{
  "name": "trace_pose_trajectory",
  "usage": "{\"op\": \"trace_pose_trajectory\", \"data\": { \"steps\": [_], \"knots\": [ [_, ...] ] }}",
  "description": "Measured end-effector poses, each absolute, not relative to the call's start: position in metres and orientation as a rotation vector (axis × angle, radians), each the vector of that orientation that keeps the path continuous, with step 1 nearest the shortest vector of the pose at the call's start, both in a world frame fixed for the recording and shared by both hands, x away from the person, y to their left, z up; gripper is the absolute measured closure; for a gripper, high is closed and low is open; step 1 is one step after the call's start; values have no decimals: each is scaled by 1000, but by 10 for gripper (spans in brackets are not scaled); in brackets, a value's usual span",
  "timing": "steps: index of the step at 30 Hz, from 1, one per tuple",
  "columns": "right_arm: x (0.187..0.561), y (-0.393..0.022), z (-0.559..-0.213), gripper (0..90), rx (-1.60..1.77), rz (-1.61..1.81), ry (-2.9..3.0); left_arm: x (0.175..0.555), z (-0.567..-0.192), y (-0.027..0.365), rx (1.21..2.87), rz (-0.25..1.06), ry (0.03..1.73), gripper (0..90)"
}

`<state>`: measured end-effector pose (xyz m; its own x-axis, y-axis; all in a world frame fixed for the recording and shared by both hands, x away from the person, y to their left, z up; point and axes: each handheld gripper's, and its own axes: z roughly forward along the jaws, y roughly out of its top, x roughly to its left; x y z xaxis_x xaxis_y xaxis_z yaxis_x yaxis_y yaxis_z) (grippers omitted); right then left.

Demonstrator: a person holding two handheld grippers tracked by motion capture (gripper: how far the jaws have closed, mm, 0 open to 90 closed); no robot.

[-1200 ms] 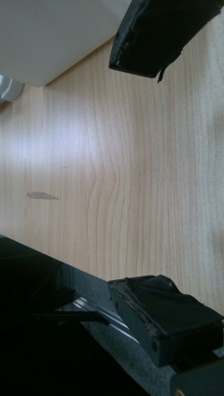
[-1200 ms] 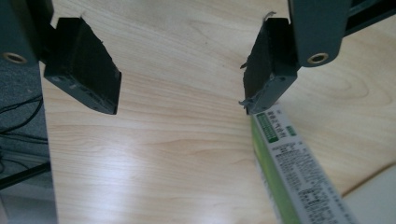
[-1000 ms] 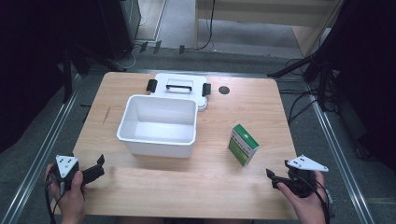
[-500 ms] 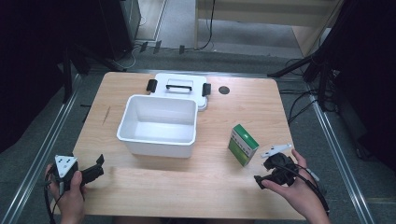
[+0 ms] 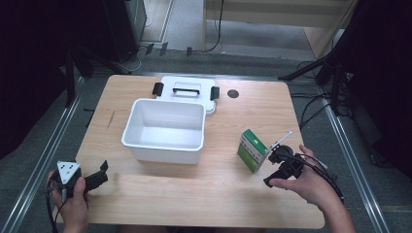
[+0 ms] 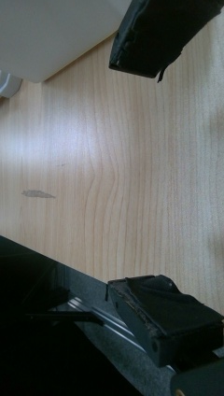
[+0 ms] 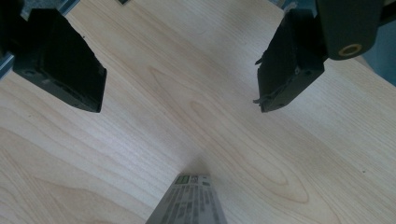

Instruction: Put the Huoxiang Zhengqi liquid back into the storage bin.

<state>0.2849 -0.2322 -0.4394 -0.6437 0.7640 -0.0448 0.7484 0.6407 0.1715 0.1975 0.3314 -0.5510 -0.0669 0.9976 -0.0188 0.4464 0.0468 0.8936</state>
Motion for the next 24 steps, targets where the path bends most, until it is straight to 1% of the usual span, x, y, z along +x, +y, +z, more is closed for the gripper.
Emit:
{"op": "trace_pose_trajectory", "data": {
  "steps": [11, 20, 24],
  "knots": [
    [303, -215, -418, 163, 1234, 152, 2761, 198, -551, 332, 1476, 967, 1616, 0],
    [317, -203, -411, 169, 1242, 110, 2768, 199, -551, 333, 1481, 956, 1620, 0],
    [324, -195, -409, 184, 1221, 100, 2772, 199, -551, 333, 1478, 952, 1620, 0]
  ]
}}
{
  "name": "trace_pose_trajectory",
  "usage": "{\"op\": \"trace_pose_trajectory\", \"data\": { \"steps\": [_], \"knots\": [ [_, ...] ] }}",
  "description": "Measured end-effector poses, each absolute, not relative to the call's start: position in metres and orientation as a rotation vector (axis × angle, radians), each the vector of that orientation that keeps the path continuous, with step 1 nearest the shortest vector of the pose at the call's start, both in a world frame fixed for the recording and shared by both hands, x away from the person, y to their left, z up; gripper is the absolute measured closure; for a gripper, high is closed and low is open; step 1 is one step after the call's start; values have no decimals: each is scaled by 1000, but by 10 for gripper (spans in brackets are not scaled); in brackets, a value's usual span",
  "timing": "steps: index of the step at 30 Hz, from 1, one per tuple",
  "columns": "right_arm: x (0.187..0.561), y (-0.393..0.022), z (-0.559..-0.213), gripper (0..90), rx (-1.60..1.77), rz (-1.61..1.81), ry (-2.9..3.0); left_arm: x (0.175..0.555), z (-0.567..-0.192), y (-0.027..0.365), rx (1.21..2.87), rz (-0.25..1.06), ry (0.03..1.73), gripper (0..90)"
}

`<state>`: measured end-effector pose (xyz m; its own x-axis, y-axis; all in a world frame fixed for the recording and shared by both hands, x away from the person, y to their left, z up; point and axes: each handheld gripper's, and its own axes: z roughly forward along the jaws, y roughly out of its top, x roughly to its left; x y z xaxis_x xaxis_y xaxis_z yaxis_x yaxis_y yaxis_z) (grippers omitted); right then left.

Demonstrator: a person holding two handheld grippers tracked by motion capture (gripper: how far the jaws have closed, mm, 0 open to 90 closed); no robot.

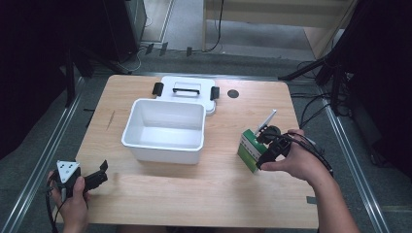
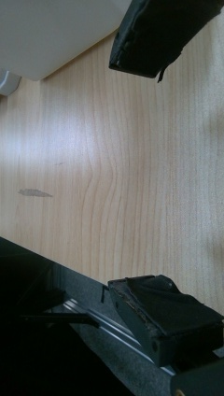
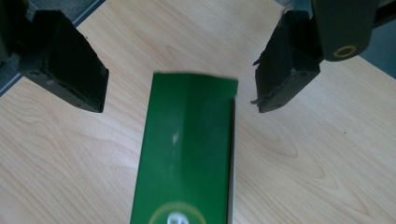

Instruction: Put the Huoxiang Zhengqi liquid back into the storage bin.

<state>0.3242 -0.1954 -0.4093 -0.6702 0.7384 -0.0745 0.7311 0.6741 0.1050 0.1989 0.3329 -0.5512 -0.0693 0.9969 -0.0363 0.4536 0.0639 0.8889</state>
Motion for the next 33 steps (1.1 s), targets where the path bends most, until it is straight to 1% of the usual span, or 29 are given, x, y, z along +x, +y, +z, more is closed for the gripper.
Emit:
{"op": "trace_pose_trajectory", "data": {
  "steps": [5, 7, 8, 10, 11, 12, 16, 17, 21, 29, 33],
  "knots": [
    [331, -188, -410, 218, 1214, 96, 2772, 199, -551, 333, 1481, 953, 1619, 0],
    [334, -184, -411, 260, 1222, 92, 2769, 199, -551, 333, 1484, 953, 1619, 0],
    [334, -184, -411, 260, 1222, 92, 2769, 199, -551, 333, 1484, 953, 1619, 0],
    [338, -183, -412, 305, 1217, 122, 2775, 199, -551, 333, 1480, 952, 1621, 0],
    [338, -183, -412, 305, 1217, 122, 2775, 199, -551, 333, 1479, 951, 1620, 0],
    [340, -182, -413, 344, 1228, 128, 2787, 199, -551, 333, 1478, 948, 1619, 0],
    [344, -181, -414, 370, 1266, 127, 2806, 199, -551, 333, 1478, 946, 1620, 0],
    [346, -181, -414, 395, 1304, 133, 2802, 199, -551, 334, 1476, 943, 1622, 0],
    [349, -180, -411, 434, 1310, 166, 2795, 199, -551, 334, 1474, 939, 1625, 0],
    [357, -176, -405, 457, 1348, 200, 2763, 199, -551, 334, 1476, 937, 1628, 0],
    [360, -169, -404, 522, 1363, 190, 2773, 199, -551, 335, 1471, 934, 1627, 0]
  ]
}}
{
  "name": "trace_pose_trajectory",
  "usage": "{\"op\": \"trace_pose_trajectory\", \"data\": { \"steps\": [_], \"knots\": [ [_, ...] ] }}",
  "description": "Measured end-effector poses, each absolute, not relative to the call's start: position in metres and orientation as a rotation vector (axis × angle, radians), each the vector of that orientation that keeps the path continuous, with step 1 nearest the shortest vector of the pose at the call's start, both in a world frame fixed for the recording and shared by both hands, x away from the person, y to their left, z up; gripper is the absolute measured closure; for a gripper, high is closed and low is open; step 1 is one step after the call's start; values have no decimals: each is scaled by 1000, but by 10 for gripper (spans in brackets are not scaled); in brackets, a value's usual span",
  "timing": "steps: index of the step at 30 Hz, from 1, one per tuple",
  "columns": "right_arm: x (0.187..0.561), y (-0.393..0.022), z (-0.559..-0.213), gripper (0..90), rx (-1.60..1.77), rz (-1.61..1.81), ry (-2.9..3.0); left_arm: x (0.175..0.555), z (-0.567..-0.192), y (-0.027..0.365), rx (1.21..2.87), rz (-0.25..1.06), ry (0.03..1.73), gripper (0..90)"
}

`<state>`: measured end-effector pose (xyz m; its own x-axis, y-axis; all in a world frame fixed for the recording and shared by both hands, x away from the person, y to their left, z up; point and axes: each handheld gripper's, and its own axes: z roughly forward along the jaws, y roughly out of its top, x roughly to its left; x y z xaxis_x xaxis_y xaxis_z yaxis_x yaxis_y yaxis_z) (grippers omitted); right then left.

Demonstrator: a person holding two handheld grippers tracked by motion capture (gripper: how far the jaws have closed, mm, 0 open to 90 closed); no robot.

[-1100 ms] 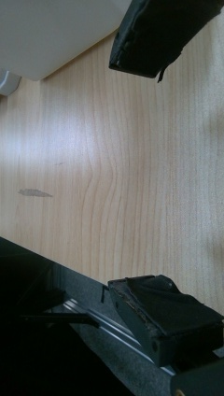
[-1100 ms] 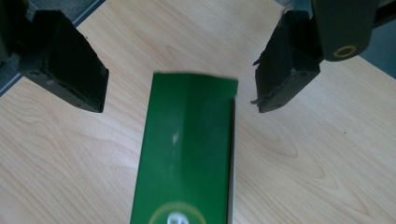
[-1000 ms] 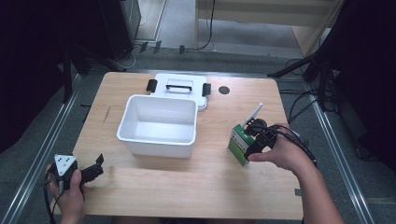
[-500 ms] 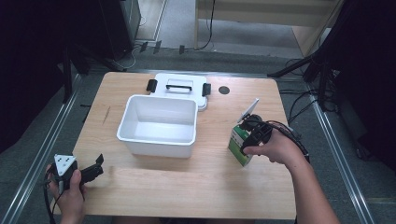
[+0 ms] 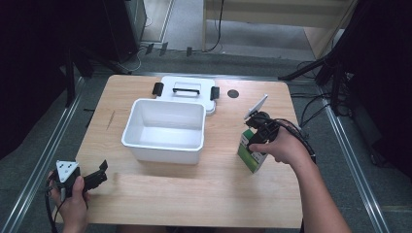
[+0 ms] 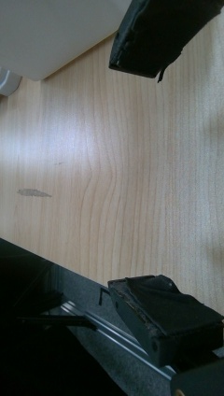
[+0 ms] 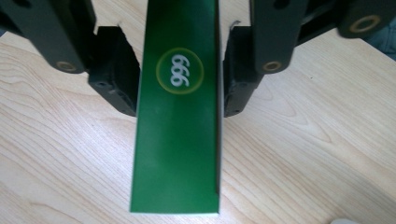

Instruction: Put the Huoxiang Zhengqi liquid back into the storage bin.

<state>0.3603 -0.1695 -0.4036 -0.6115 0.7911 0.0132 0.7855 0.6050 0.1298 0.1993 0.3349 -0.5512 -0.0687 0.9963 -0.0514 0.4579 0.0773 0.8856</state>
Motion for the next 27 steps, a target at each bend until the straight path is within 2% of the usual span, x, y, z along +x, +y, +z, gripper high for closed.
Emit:
{"op": "trace_pose_trajectory", "data": {
  "steps": [7, 13, 27],
  "knots": [
    [364, -165, -401, 641, 1338, 169, 2769, 199, -551, 336, 1461, 922, 1634, 0],
    [370, -169, -394, 644, 1322, 196, 2776, 200, -551, 336, 1458, 919, 1637, 0],
    [368, -148, -350, 645, 968, 253, 2856, 201, -551, 337, 1452, 913, 1649, 0]
  ]
}}
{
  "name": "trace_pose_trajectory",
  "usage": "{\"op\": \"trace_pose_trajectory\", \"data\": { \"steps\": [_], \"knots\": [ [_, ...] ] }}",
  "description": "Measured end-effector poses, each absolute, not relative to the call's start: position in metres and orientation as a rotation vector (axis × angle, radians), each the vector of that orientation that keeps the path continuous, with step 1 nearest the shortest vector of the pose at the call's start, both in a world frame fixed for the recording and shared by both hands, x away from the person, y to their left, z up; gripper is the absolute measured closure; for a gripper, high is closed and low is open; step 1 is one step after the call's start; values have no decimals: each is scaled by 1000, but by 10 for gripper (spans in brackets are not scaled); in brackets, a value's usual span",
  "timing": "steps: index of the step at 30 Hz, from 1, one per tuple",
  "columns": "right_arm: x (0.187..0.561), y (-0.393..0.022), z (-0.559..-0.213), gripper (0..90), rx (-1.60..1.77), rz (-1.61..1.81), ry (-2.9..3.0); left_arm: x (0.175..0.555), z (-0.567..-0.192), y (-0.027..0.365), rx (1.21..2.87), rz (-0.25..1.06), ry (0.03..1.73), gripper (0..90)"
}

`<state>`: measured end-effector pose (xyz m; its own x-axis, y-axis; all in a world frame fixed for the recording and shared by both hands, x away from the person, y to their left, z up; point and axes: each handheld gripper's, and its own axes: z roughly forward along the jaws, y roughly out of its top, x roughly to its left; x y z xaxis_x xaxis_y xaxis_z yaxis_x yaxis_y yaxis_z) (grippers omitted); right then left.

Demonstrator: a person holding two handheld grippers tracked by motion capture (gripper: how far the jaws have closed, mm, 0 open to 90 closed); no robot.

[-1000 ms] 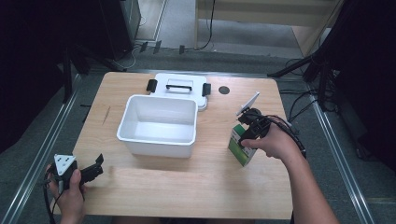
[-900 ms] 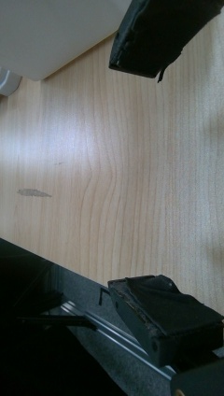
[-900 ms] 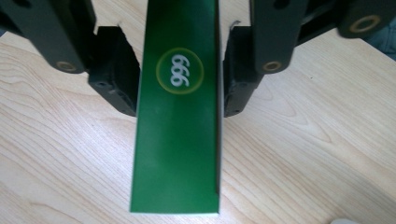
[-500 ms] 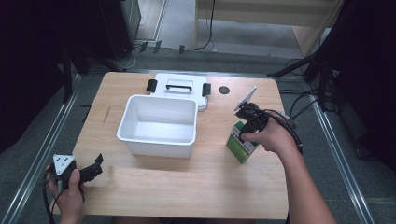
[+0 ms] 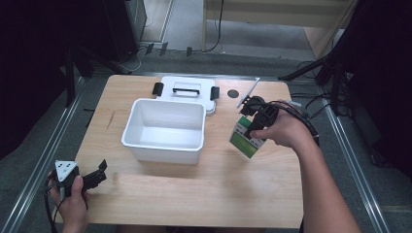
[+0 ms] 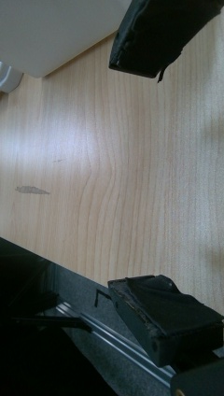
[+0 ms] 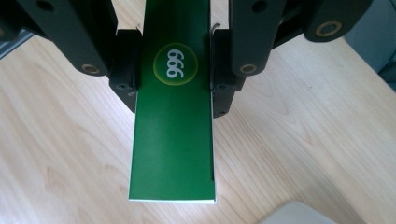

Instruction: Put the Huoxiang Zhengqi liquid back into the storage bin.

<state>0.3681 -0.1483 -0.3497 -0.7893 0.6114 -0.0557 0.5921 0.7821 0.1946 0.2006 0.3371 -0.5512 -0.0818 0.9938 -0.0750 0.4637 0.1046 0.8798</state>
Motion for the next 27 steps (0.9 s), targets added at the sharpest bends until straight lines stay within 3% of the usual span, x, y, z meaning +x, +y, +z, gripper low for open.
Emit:
{"op": "trace_pose_trajectory", "data": {
  "steps": [27],
  "knots": [
    [379, -76, -258, 645, 532, 266, 2871, 202, -551, 338, 1448, 898, 1666, 0]
  ]
}}
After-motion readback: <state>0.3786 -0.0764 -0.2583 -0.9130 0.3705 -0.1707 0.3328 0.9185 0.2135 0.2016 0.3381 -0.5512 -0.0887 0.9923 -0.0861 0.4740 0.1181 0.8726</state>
